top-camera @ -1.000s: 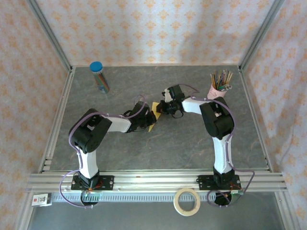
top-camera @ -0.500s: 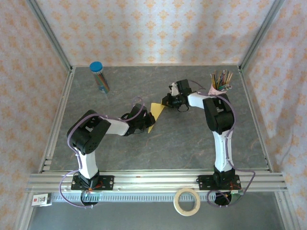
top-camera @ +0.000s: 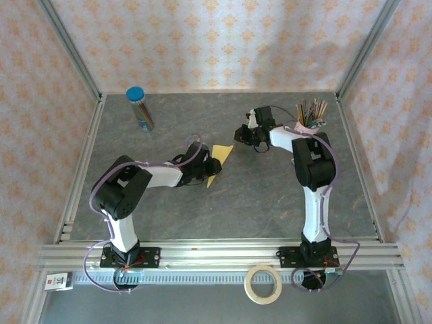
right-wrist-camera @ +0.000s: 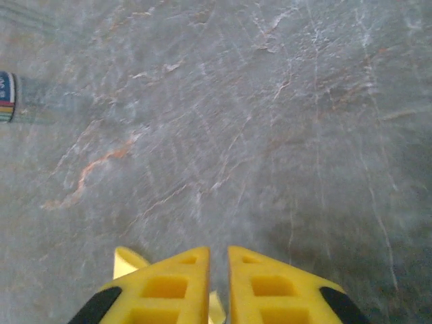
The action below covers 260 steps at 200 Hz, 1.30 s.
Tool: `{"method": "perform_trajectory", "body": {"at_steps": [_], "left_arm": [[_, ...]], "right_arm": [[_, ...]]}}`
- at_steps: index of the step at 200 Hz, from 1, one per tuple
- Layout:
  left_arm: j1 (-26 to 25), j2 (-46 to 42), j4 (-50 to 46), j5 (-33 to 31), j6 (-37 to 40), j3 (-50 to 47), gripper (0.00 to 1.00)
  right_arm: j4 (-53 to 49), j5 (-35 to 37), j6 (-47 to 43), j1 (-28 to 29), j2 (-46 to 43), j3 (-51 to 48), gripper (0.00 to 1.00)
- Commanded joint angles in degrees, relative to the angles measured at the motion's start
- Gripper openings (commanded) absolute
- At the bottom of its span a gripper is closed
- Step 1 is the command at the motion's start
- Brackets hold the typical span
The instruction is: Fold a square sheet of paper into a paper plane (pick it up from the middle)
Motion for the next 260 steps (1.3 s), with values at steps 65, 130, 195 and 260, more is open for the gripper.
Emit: {"method": "perform_trajectory", "body": {"at_steps": [65,130,195,260], "left_arm": [[3.45,-23.49,-12.63,-16.37,4.22,-6.28,0.75],[6.87,-32.72,-13.64,-22.21,5.13,-14.23,0.96],[7.27,-32.08,-12.72,-22.1,4.12,-16.43,0.99],[7.63,-30.57,-12.95,-21.63,3.94,-15.91,0.99]], "right_arm": [[-0.63,13.99,5.33,7.11,-20.59,-14.8,0.62],[-4.57,26.52,11.3,17.46,-18.41,-13.78,0.75],[-7.6,28.3,15.59,20.19,-11.51,-9.22,0.72],[-8.13,31.12,19.19,20.19,-15.7,-12.91,0.56]]}}
